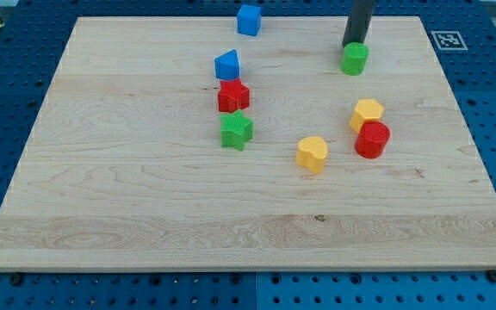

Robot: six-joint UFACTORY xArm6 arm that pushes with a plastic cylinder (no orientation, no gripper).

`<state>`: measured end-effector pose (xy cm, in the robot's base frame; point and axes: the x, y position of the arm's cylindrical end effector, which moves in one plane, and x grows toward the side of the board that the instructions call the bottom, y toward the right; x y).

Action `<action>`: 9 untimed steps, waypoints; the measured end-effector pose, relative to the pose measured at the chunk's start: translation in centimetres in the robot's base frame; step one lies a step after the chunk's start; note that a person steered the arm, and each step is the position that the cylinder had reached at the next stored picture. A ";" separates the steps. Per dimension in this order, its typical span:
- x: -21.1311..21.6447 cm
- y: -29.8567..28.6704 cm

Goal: Push the yellow hexagon and green circle to the top of the red circle

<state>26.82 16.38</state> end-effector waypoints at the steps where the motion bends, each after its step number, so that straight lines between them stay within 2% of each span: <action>1: 1.6 -0.4; 3: 6.0 -0.4; 6: 7.6 1.2; 7: 5.8 0.9; 8: 3.5 -4.2; 9: 2.1 -12.0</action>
<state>28.89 4.36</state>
